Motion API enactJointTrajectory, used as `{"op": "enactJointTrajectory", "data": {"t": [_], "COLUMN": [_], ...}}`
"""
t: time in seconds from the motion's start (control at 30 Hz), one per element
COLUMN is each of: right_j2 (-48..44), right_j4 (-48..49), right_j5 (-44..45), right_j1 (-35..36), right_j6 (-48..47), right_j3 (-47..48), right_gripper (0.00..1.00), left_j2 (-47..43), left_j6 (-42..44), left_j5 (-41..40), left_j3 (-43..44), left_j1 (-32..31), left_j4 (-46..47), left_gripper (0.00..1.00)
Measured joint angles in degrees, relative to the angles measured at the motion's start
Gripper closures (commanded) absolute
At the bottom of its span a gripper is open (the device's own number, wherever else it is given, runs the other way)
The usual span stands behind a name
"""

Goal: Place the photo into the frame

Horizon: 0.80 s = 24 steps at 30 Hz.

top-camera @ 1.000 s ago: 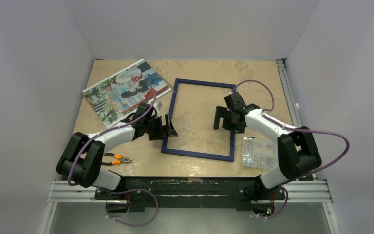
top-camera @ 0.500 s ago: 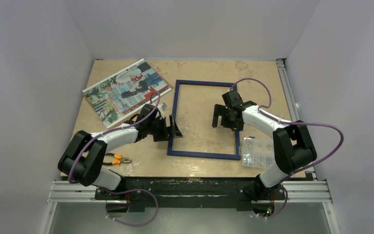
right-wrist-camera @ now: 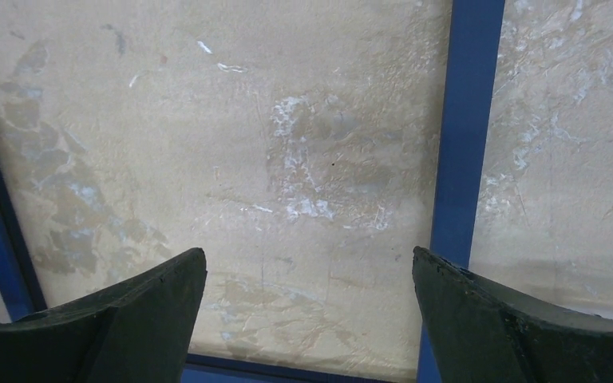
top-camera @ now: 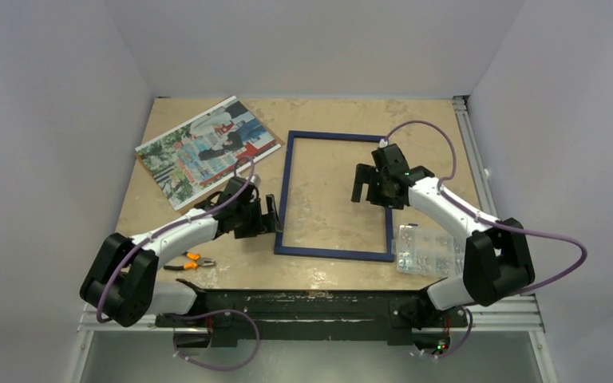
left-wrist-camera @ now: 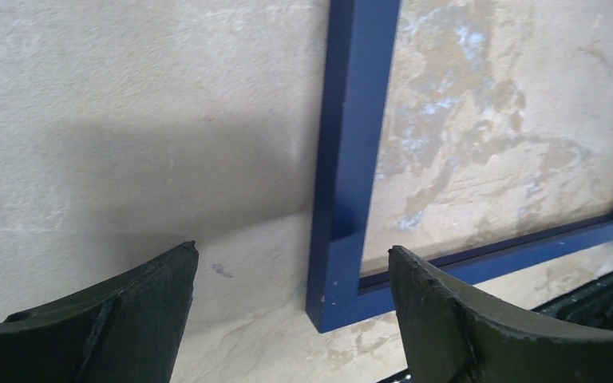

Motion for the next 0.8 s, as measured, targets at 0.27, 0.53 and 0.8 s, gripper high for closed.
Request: {"op": "enactJointTrajectory", "data": {"t": [0.27,0.53,0.8], "right_j2": [-5.05,-10.12,-12.72], "right_j4": [-0.26,-0.15,-0.17], "right_j5": [-2.34,-6.54,-10.88], "right_j1": [-0.52,-3.34,-7.02], "right_j6": [0.37,1.4,2.05], "right_j3": [-0.87,-5.97,-7.98], "right_gripper": [0.01,0.02,0.02], "left_j2": [2.21,8.61,13.73], "left_j6": [1.11,1.57,1.25], "left_j5": [-2.51,-4.7,-6.23], "left_j3": [1.29,6.95,11.17], "left_j1": [-1.46,-5.29,-6.64], "left_j4": [-1.16,-2.82,-3.91], "left_gripper": [0.36,0.5,0.9]}}
